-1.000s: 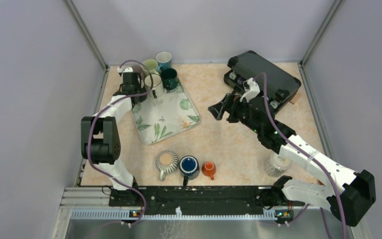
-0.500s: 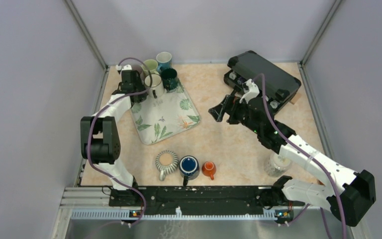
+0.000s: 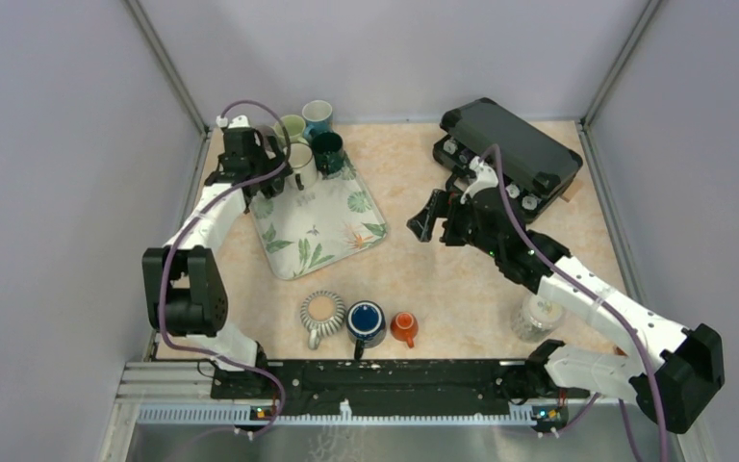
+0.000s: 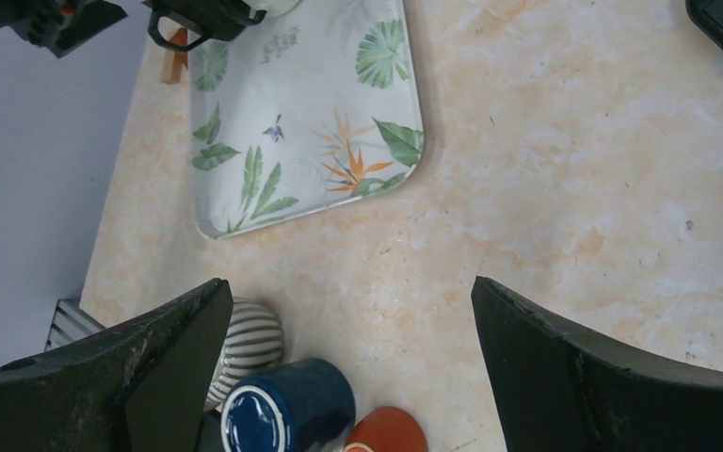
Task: Turn the mug right side up
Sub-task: Place the cup on the tray.
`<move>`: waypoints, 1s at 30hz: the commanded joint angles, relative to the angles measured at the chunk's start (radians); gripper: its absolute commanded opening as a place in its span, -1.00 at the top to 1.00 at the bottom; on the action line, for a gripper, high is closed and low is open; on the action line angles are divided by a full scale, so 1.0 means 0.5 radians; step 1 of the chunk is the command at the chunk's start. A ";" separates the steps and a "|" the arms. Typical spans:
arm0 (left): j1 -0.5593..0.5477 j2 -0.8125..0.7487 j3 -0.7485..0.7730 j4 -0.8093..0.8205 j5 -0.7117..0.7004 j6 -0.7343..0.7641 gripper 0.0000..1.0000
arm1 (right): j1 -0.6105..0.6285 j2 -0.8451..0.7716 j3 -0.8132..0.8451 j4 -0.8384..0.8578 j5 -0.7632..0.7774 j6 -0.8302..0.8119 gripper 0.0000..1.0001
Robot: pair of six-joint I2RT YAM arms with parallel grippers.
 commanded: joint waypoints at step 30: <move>-0.524 -0.650 -0.324 -0.068 1.150 0.138 -0.97 | -0.007 -0.103 0.531 -2.183 1.125 1.017 -0.98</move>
